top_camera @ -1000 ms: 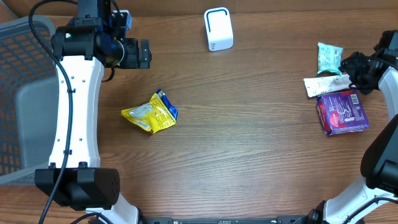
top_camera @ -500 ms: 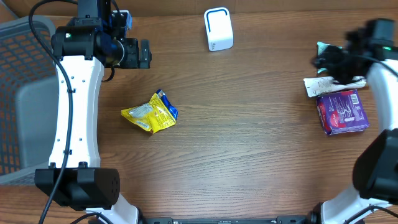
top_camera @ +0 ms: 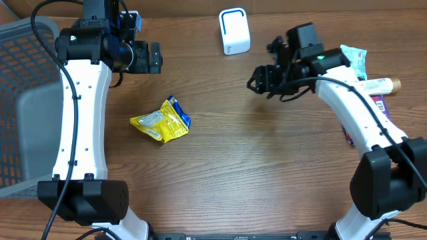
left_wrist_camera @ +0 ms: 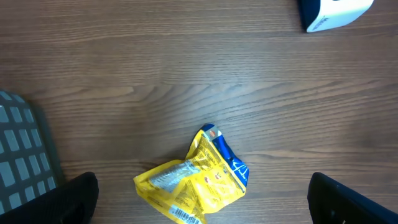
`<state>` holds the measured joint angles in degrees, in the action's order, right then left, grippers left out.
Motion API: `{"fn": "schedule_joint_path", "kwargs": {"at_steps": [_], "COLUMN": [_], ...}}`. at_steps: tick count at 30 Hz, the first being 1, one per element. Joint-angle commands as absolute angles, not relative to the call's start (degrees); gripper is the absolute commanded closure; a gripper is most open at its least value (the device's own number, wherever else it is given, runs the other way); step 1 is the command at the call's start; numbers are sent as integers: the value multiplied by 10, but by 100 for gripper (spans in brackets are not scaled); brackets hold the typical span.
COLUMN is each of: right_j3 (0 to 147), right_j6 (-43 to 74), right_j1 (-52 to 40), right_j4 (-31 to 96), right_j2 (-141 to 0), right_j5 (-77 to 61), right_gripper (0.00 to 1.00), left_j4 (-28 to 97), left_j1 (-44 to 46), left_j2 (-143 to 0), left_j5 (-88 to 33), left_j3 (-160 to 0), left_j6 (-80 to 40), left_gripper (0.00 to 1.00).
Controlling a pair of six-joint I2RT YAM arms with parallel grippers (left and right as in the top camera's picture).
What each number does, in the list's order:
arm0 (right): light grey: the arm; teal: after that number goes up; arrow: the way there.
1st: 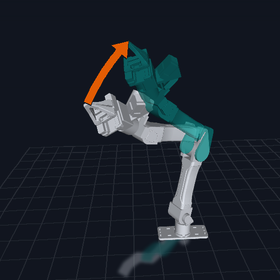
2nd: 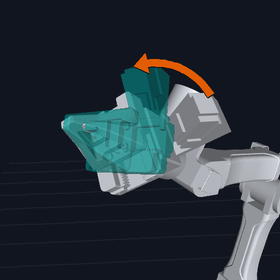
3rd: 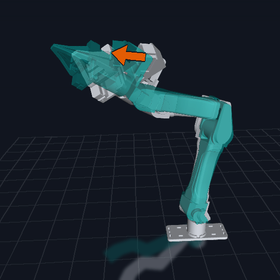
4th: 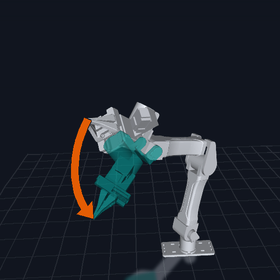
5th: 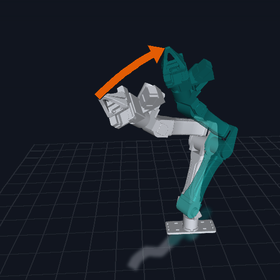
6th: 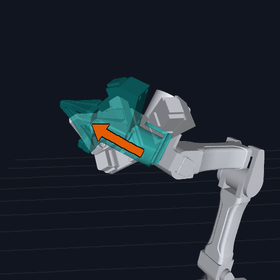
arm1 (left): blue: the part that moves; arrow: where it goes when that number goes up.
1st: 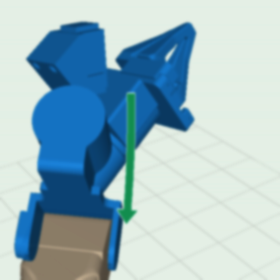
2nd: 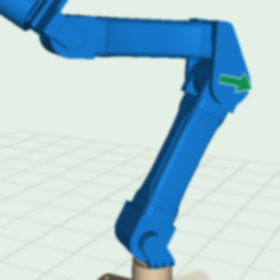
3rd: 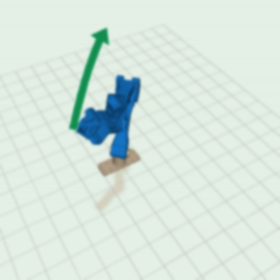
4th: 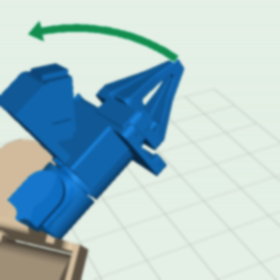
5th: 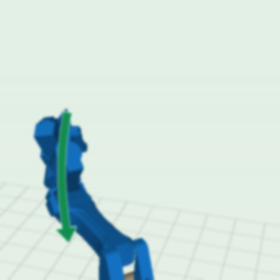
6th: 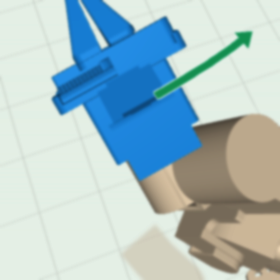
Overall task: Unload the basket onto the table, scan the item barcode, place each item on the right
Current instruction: 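Reach the right gripper to the yellow packet and grasp it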
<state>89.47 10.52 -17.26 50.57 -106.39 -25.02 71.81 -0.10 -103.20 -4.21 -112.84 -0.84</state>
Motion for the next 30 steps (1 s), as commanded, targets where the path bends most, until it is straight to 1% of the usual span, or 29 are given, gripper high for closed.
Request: {"fn": "schedule_joint_path", "kwargs": {"at_steps": [1,5,8,11,12,18,24,30], "right_j3": [893,893,893,893,893,893,893,893], "right_j6": [122,155,181,183,183,183,182,148], "right_j1": [-204,-243,-276,-318,-333,-427,-486,-508], "right_j4": [488,455,430,398,387,326,262,208], "right_j2": [-1070,-1088,-1114,-1141,-1149,-1202,-1225,-1254], "right_j5": [-249,-250,-259,-260,-254,-117,-1,21], "right_gripper": [30,29,29,28,26,16,15,16], "left_j4": [718,717,744,738,743,810,825,825], "left_j1": [0,0,0,-6,-11,-77,-124,-129], "left_j2": [-1038,-1038,-1038,-1037,-1037,-1037,-1037,-1038], "left_j5": [-40,-51,-106,-102,-104,-104,-104,-101], "left_j3": [-1126,-1126,-1126,-1133,-1141,-1253,-1307,-1305], "left_j6": [4,-9,-50,-44,-50,-84,-91,-90], "left_gripper": [0,0,0,0,1,0,0,1]}}
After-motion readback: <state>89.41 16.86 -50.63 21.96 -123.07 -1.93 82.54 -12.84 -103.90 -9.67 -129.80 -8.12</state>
